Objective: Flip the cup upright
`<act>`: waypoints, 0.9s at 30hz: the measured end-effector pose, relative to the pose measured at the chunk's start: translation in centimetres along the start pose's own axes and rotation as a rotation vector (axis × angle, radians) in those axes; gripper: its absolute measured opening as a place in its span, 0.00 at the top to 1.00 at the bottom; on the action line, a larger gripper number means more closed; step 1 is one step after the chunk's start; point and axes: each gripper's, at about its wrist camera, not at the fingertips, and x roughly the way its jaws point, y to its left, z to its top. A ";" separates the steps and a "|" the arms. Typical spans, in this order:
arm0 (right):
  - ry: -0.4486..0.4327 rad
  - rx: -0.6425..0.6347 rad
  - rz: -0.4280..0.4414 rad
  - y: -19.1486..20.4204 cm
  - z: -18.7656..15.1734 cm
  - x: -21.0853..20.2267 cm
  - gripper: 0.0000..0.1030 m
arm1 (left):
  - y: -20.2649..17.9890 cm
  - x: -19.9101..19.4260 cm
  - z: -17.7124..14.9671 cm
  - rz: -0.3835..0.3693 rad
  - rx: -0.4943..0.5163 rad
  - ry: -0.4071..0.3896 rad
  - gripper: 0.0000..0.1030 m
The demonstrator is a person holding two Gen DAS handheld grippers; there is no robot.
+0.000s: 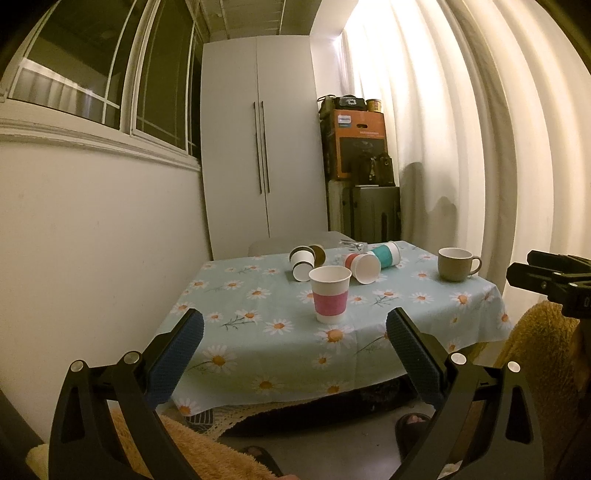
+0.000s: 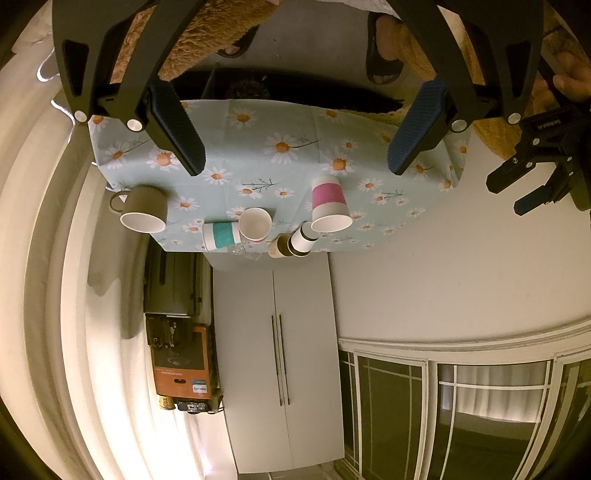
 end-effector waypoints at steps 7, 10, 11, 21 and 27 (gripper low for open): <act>0.002 0.000 0.000 0.0 0.0 0.0 0.05 | 0.0 0.0 0.0 0.000 0.000 0.003 0.06; 0.001 -0.001 -0.002 0.0 0.0 -0.1 0.05 | -0.1 -0.1 0.0 0.000 0.001 0.001 0.06; 0.001 0.000 -0.001 0.0 0.0 -0.1 0.05 | -0.1 -0.1 0.0 -0.001 0.001 0.001 0.06; 0.003 0.000 -0.001 0.0 0.1 0.0 0.05 | 0.1 -0.3 0.1 -0.004 0.007 -0.001 0.06; 0.002 0.001 0.000 0.0 0.1 -0.1 0.05 | 0.2 -0.3 0.1 -0.004 0.006 0.000 0.06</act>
